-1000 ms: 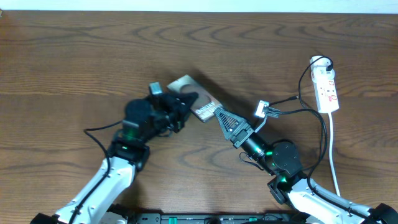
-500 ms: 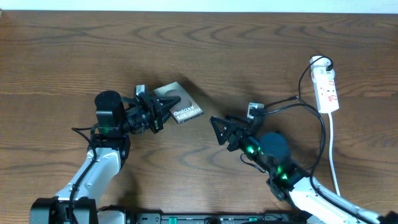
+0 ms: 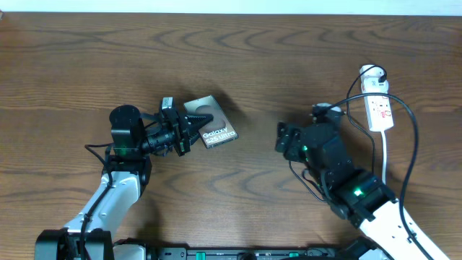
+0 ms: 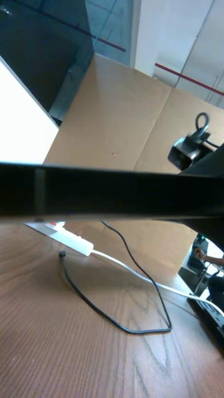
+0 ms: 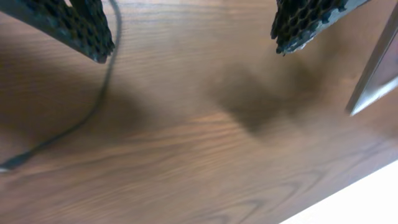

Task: Plug charger to phone and switch on socket
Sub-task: 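Open the right gripper and pull the phone left with the left gripper, then move the right gripper to the black charger cable near the power strip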

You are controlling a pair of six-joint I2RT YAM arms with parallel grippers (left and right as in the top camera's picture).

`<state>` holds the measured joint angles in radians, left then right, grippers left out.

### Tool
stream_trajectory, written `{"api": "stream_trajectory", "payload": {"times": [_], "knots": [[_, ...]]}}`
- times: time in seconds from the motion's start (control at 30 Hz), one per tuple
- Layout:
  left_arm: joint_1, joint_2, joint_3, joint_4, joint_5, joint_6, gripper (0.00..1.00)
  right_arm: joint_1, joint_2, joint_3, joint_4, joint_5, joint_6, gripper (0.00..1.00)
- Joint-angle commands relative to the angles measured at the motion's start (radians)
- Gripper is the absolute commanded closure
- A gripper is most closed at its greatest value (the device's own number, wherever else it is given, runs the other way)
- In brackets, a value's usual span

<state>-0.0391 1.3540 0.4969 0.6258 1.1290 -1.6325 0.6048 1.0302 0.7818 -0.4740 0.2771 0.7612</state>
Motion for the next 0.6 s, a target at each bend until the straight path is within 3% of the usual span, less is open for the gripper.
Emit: {"api": "stream_trajectory", "payload": {"times": [0.0, 0.07, 0.13, 0.57], "knots": [[0.006, -0.008, 0.008, 0.012, 0.038, 0.024, 0.93, -0.069, 0.017, 0.035, -0.09, 0.065, 0.095, 0.17], [0.006, -0.008, 0.008, 0.012, 0.042, 0.023, 0.93, -0.103, 0.022, 0.035, -0.119, 0.048, 0.099, 0.12], [0.006, -0.008, 0.008, 0.012, 0.042, 0.023, 0.92, -0.13, 0.023, 0.035, -0.129, 0.014, 0.09, 0.01], [0.006, -0.009, 0.008, 0.012, 0.042, 0.024, 0.93, -0.133, 0.043, 0.034, -0.056, 0.031, 0.036, 0.03]]}}
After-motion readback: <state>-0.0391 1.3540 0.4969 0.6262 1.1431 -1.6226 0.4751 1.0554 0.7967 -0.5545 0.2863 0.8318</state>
